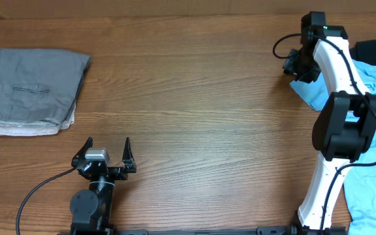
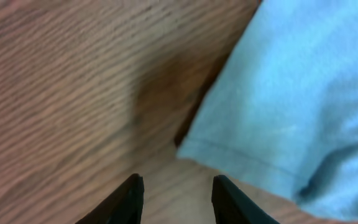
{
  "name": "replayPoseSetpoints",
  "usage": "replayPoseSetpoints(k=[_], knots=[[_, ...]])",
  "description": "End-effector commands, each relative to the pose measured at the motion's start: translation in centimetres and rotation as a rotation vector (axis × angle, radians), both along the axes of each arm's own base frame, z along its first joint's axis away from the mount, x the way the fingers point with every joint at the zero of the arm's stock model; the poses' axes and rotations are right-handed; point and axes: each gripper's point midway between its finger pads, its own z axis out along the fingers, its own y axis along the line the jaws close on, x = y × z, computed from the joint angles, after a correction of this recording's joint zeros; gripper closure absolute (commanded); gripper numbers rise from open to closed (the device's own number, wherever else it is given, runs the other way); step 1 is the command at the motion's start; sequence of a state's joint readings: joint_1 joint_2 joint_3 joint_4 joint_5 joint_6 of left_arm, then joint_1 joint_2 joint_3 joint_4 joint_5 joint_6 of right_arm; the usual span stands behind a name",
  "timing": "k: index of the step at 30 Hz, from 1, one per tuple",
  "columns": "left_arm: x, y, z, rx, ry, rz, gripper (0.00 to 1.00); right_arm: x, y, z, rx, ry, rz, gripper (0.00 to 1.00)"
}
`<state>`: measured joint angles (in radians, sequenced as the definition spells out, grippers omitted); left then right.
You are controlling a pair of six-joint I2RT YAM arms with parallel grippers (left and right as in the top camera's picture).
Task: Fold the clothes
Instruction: 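Reach the right gripper to the light-blue T-shirt's far edge and grasp it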
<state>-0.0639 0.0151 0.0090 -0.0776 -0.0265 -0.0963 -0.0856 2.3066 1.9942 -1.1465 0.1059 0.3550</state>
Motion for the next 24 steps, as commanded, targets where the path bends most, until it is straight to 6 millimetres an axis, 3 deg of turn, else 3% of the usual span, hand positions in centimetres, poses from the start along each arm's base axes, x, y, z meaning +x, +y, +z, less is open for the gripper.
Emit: replayPoseSetpoints(k=[1,14,24], knots=[[0.0,-0.1,0.1,0.021,-0.01,-0.009,0.0,0.2,-0.8,-1.0,-0.015,-0.006,-0.031,0.59],[0.0,-0.1,0.1,0.021,-0.01,-0.009,0.0,-0.9,-2.2,-4.8,-0.013,0.003,-0.064,0.59],[0.0,-0.1,0.1,0.021,-0.01,-0.009,0.0,-1.5,-3.1,-5.6,0.002,0.01,-0.087,0.59]])
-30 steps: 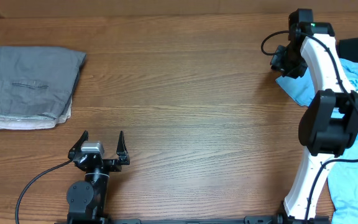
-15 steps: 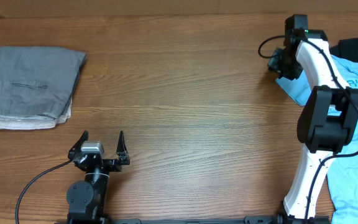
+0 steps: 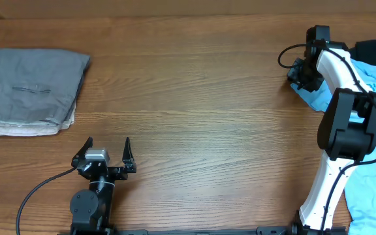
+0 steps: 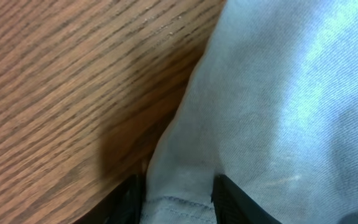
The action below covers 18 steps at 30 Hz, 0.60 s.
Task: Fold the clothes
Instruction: 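Reach the right gripper to the light-blue T-shirt's far edge and grasp it, then lift the grasped T-shirt with the right gripper off the black garment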
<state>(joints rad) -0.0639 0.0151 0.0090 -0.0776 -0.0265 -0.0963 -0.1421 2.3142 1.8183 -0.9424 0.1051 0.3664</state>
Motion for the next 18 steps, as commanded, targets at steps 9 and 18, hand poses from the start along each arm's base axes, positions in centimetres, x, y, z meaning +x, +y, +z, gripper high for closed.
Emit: replayPoseSetpoints(k=[9,18], knots=[[0.0,-0.1,0.1,0.021,-0.01,-0.009,0.0,-0.9,0.2,-1.0,0.038,0.027,-0.013,0.69],[0.0,-0.1,0.1,0.021,-0.01,-0.009,0.0,-0.5,0.7,-0.8,0.078,0.008,-0.009,0.96]])
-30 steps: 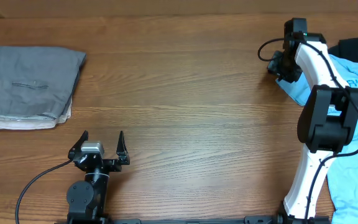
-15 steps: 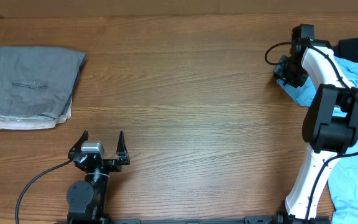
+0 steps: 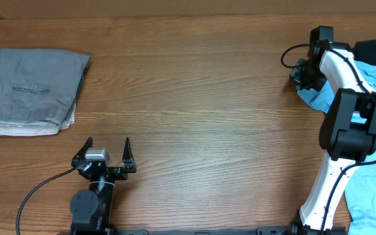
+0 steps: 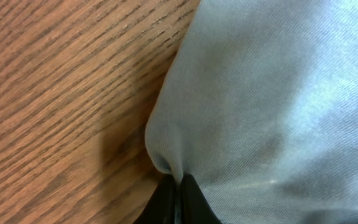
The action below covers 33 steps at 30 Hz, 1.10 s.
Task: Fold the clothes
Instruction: 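Lift the grasped T-shirt with the right gripper off the black garment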
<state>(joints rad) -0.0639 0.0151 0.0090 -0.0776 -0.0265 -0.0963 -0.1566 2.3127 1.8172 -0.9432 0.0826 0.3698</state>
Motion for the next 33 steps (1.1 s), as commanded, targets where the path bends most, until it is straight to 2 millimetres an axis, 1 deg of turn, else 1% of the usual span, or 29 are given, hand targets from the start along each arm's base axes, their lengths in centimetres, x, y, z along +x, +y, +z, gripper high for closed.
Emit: replayPoseSetpoints(k=[1,3,6,10,15,16,24,28,29,33], knots=[[0.0,-0.1,0.1,0.021,-0.01,-0.009,0.0,-0.2,1.0,-0.5,0.067,0.005,0.004,0.96],[0.0,-0.1,0.1,0.021,-0.01,-0.009,0.0,0.2,1.0,0.2,0.09,-0.009,0.002,0.96],[0.0,-0.1,0.1,0.021,-0.01,-0.009,0.0,0.8,1.2,1.8,0.123,-0.033,0.002,0.96],[0.0,-0.1,0.1,0.021,-0.01,-0.009,0.0,1.6,1.0,4.4,0.124,-0.062,0.006,0.96],[0.0,-0.1,0.1,0.021,-0.01,-0.009,0.0,2.2,1.0,8.5,0.116,-0.114,0.011,0.96],[0.0,-0.1,0.1,0.021,-0.01,-0.009,0.0,2.3,1.0,9.1,0.115,-0.121,0.012,0.96],[0.0,-0.1,0.1,0.021,-0.01,-0.009,0.0,1.8,1.2,14.0,0.106,-0.171,0.019,0.96],[0.0,-0.1,0.1,0.021,-0.01,-0.009,0.0,1.6,0.7,16.7,0.095,-0.224,0.011,0.96],[0.0,-0.1,0.1,0.021,-0.01,-0.009,0.0,1.4,0.5,17.7,0.09,-0.244,0.009,0.96],[0.0,-0.1,0.1,0.021,-0.01,-0.009,0.0,0.8,0.1,20.2,0.076,-0.295,0.012,0.96]])
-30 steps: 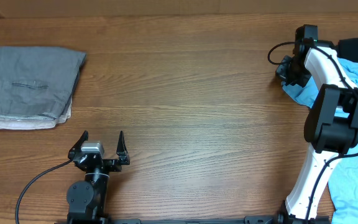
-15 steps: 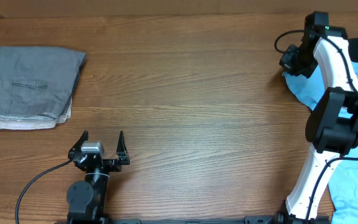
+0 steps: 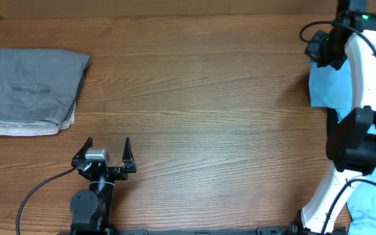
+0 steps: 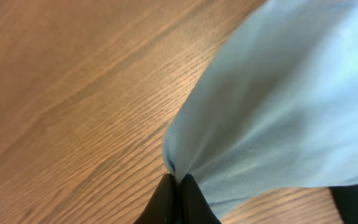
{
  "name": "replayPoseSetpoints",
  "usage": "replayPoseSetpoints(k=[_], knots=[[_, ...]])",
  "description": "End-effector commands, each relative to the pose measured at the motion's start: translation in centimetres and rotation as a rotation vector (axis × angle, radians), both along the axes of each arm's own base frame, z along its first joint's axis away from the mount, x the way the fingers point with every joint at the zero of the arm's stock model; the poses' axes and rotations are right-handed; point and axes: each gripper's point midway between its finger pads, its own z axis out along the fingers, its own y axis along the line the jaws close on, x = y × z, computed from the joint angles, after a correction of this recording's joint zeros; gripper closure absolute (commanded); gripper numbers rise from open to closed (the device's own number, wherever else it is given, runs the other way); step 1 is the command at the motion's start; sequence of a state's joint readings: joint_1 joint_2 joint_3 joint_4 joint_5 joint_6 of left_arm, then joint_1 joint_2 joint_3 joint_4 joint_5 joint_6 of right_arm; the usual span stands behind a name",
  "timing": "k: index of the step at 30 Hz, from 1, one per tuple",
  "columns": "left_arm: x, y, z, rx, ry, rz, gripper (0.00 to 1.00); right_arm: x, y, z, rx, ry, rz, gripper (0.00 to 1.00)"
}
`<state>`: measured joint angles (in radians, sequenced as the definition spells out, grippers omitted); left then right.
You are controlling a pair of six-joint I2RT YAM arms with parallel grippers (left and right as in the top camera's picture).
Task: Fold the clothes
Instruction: 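Lift the grasped T-shirt with the right gripper off the black garment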
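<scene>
A light blue shirt lies at the table's right edge, partly under the white right arm. My right gripper is at the far right, shut on a pinched edge of that shirt, which hangs lifted off the wood from its closed fingers. My left gripper rests open near the front left, with nothing in it. A folded grey garment lies at the far left.
The wooden table spans the view. A black garment shows at the right edge of the wrist view, beside the blue shirt. The right arm's white links stand over the shirt.
My right gripper, still shut on the blue shirt's edge, has risen and moved toward the far right corner. The pinched cloth now hangs off the table. The left arm is unchanged.
My right gripper hung open above the shirt's corner. It then sat low with its fingers astride the cloth edge, then was shut on a fold of it. Now the held edge is lifted clear of the wood. The left gripper stayed open throughout.
</scene>
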<state>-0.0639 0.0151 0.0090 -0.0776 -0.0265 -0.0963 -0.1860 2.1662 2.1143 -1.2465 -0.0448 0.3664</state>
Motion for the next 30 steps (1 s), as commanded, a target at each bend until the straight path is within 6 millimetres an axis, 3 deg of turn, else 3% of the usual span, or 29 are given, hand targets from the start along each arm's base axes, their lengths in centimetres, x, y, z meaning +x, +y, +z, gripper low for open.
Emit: replayPoseSetpoints(k=[1,10,19,30], knots=[[0.0,-0.1,0.1,0.021,-0.01,-0.009,0.0,-0.1,-0.6,6.5,-0.023,-0.148,-0.005,0.96],[0.0,-0.1,0.1,0.021,-0.01,-0.009,0.0,-1.6,-0.4,11.9,-0.057,-0.261,0.016,0.96],[0.0,-0.1,0.1,0.021,-0.01,-0.009,0.0,-2.2,2.1,15.0,-0.012,-0.341,0.098,0.96],[0.0,-0.1,0.1,0.021,-0.01,-0.009,0.0,-3.4,3.2,19.1,0.013,-0.416,0.124,0.96]])
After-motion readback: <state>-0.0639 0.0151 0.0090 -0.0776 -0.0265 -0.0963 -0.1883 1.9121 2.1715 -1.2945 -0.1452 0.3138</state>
